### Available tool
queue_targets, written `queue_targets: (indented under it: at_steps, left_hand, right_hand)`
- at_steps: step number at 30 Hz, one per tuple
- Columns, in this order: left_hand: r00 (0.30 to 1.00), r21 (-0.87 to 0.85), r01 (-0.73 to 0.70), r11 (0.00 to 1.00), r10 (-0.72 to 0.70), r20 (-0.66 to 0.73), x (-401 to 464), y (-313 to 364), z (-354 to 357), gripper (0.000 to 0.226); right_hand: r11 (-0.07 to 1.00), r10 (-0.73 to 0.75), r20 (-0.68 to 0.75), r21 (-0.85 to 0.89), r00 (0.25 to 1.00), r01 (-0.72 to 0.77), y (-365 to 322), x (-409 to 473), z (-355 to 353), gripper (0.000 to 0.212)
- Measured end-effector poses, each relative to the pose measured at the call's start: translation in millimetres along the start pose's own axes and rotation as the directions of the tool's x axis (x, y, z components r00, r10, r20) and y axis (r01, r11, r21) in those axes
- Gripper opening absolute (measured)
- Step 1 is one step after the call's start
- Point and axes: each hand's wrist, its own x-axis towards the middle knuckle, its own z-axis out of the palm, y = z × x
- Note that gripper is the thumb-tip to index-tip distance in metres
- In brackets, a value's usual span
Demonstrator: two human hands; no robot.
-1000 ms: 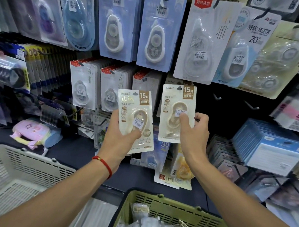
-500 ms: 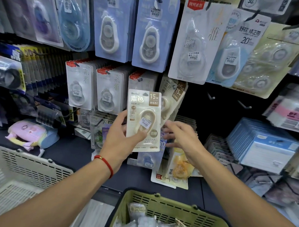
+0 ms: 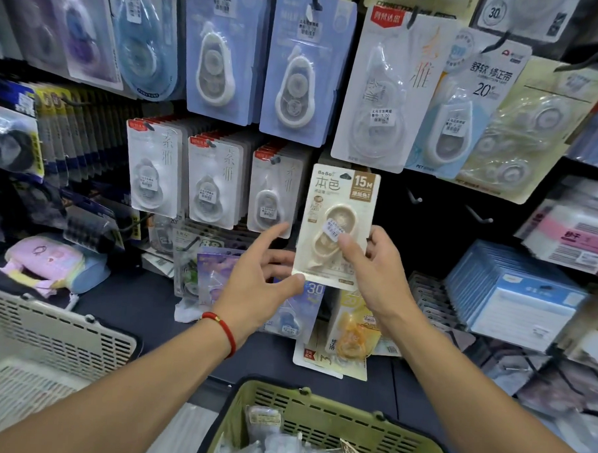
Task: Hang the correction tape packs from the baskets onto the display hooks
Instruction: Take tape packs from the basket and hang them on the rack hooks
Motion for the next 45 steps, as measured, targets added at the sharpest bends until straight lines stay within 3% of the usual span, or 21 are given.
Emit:
queue_targets:
  at_steps: [6,10,12,15,17,20,24,27,29,31,33,36,40,45]
  left_hand:
    - [0.999,0.007,-0.041,0.999,0.041,0.005,1,-3,3,0.068]
    - [0.998,0.134,-0.057,0.989,0.054,0.025,8,-9,3,0.069]
    - [0.995,0.302,-0.096,0.949,0.089,0.038,13,-13,2,0.074]
    - [0.976,0.501,-0.215,0.838,0.177,0.122,22,-18,3,0.081]
    - [0.967,0.526,-0.244,0.815,0.164,0.195,29,-23,7,0.086]
    - [0.957,0.547,-0.272,0.792,0.162,0.24,37,-31,14,0.094]
    - [0.938,0.576,-0.327,0.749,0.329,0.106,45,-31,21,0.083]
    - [0.904,0.556,-0.387,0.736,0.422,0.071,47,-28,28,0.076]
    - [0.89,0.563,-0.419,0.712,0.444,0.101,49,-30,32,0.082]
    - [0.897,0.628,-0.418,0.656,0.409,0.171,51,-36,32,0.091]
    - [0.904,0.7,-0.416,0.581,0.348,0.249,55,-44,31,0.098]
    - [0.916,0.747,-0.394,0.536,0.292,0.274,61,-51,31,0.105]
    - [0.928,0.751,-0.368,0.549,0.27,0.257,65,-49,31,0.105]
    - [0.947,0.765,-0.322,0.558,0.204,0.25,50,-46,29,0.081]
  right_hand:
    - [1.0,-0.004,-0.088,-0.029,0.996,0.002,2,2,4,0.027]
    - [0.922,-0.082,-0.199,-0.388,0.977,-0.002,8,4,8,0.06]
    - [0.795,-0.261,-0.146,-0.594,0.954,0.127,15,3,9,0.069]
    - [0.436,-0.506,0.037,-0.851,0.862,0.292,22,5,9,0.066]
    - [0.356,-0.547,0.053,-0.889,0.836,0.289,26,9,10,0.07]
    - [0.4,-0.576,0.035,-0.859,0.816,0.319,31,13,11,0.071]
    - [0.335,-0.635,0.106,-0.854,0.765,0.397,36,18,1,0.074]
    - [0.199,-0.659,0.224,-0.869,0.718,0.454,37,21,-8,0.07]
    - [0.131,-0.632,0.276,-0.883,0.724,0.451,37,22,-13,0.067]
    - [0.115,-0.508,0.298,-0.906,0.808,0.407,37,23,-15,0.069]
    - [0.164,-0.303,0.33,-0.906,0.894,0.391,38,25,-17,0.078]
    - [0.247,-0.156,0.397,-0.871,0.905,0.425,34,26,-22,0.08]
    - [0.314,-0.142,0.365,-0.865,0.92,0.392,36,12,-40,0.06]
    - [0.426,0.152,0.261,-0.887,0.953,0.175,74,-39,-90,0.029]
